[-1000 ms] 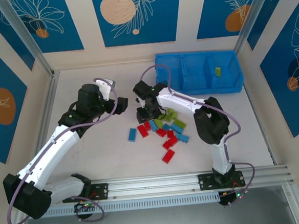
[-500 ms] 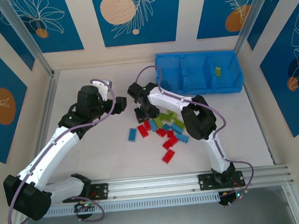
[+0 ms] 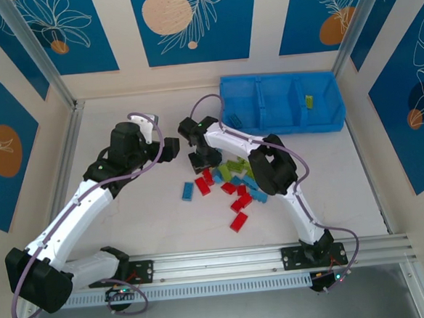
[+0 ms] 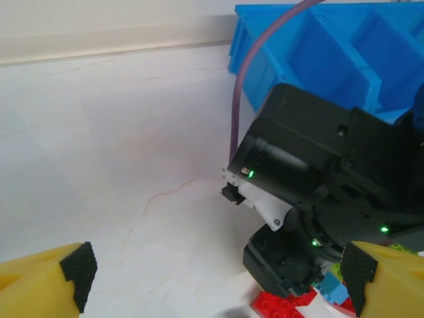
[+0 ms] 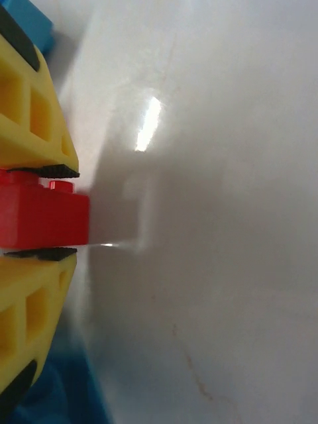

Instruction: Sort the legos into containers by color

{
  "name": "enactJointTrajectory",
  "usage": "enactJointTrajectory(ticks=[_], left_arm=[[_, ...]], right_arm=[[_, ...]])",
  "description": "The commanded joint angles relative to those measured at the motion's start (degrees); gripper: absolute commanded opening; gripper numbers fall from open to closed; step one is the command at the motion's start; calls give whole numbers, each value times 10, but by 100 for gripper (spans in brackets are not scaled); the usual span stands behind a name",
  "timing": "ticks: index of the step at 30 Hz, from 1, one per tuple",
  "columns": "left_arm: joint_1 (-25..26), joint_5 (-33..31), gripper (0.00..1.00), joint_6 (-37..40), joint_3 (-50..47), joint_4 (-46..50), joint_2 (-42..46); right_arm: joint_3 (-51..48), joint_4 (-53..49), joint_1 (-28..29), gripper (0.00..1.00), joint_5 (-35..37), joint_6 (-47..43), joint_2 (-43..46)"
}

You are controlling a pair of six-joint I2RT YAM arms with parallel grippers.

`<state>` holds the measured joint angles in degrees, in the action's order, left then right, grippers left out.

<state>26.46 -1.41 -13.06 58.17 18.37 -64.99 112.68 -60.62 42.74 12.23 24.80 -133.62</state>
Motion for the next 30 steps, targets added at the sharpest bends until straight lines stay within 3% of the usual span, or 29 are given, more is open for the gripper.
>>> enactJointTrajectory(ticks=[1,9,15,19,23,27,30], left_arm=[[-4,-11,96,-5,-4,-15,-1],[-4,-16,96,-5,-4,-12,0],[-4,-7,97,-3,-3,-15,8],[-4,2,97,-5,-2,-22,3],[-4,10,97,-10,2,-31,-7],[-4,11,97,-13,3,-36,-10],[-4,10,97,-16,-1,-37,-8]], right_arm=[[35,-31,0,32,1,-18,-20],[48,-38,-1,24,10,-16,3],[12,-8,-48,19,-12,28,138],[-41,36,-112,19,8,42,242],[-66,65,-210,19,94,23,285],[-51,100,-319,19,107,14,257],[13,101,-373,19,96,4,183]])
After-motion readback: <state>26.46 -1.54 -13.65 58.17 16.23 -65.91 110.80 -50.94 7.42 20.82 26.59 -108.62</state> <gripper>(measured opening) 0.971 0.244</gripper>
